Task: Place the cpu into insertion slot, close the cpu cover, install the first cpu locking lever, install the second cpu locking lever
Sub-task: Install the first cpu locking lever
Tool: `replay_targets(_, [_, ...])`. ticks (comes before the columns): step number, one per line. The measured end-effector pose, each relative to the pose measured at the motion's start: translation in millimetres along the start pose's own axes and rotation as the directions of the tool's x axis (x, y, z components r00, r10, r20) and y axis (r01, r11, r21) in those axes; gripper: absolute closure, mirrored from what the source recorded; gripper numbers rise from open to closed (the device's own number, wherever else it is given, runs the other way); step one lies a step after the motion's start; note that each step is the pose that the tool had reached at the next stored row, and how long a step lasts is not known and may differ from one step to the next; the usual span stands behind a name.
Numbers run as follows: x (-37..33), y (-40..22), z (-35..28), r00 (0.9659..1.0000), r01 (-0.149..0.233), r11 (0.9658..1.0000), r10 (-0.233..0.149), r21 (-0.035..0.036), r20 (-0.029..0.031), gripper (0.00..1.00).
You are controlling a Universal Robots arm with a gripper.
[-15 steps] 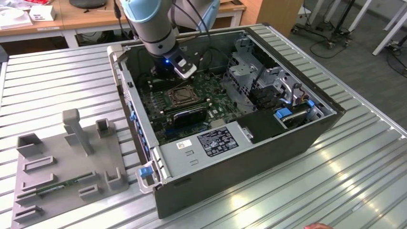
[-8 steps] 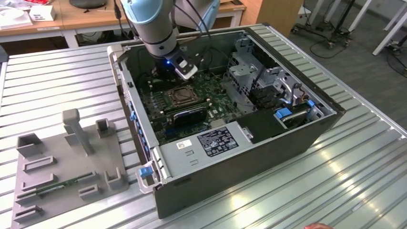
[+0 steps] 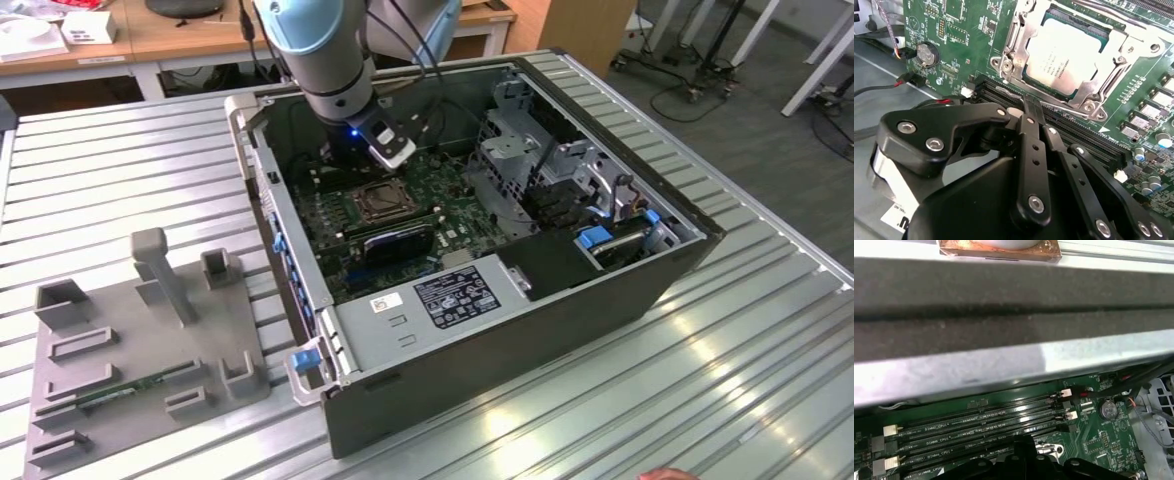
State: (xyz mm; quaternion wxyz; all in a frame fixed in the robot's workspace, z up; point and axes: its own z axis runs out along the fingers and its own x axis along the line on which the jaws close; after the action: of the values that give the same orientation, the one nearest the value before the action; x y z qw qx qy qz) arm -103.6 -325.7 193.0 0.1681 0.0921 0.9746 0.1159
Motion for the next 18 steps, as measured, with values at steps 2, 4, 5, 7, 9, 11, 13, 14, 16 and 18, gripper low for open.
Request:
replay_targets(2, [0.0, -0.1, 0.7, 1.0, 0.0, 1.0, 0.0, 0.0, 0.0, 0.89])
replay_targets(4, [-0.1, -0.3, 1.3, 1.0, 0.0, 1.0, 0.0, 0.0002, 0.0, 0.89])
replay_targets(5, [-0.1, -0.3, 1.6, 1.0, 0.0, 1.0, 0.0, 0.0004, 0.0, 0.89])
replay_targets(7, [-0.1, -0.4, 2.3, 1.0, 0.0, 1.0, 0.0, 0.0009, 0.0002, 0.89])
replay_targets(9, [-0.1, -0.6, 3.1, 1.0, 0.0, 1.0, 0.0, 0.0013, 0.0003, 0.89])
replay_targets(11, [0.1, -0.8, 4.0, 1.0, 0.001, 1.0, -0.001, 0.0018, 0.0003, 0.89])
replay_targets(13, [0.2, -1.1, 4.9, 1.0, 0.001, 1.0, -0.001, 0.0021, 0.0003, 0.89])
replay_targets(14, [0.3, -1.2, 5.4, 1.0, 0.001, 1.0, -0.001, 0.0022, 0.0003, 0.89])
replay_targets(16, [0.4, -1.4, 6.1, 1.0, 0.001, 1.0, -0.001, 0.0028, 0.0002, 0.89])
replay_targets(18, [0.6, -1.6, 6.8, 1.0, 0.001, 1.0, -0.001, 0.0033, 0.0003, 0.89])
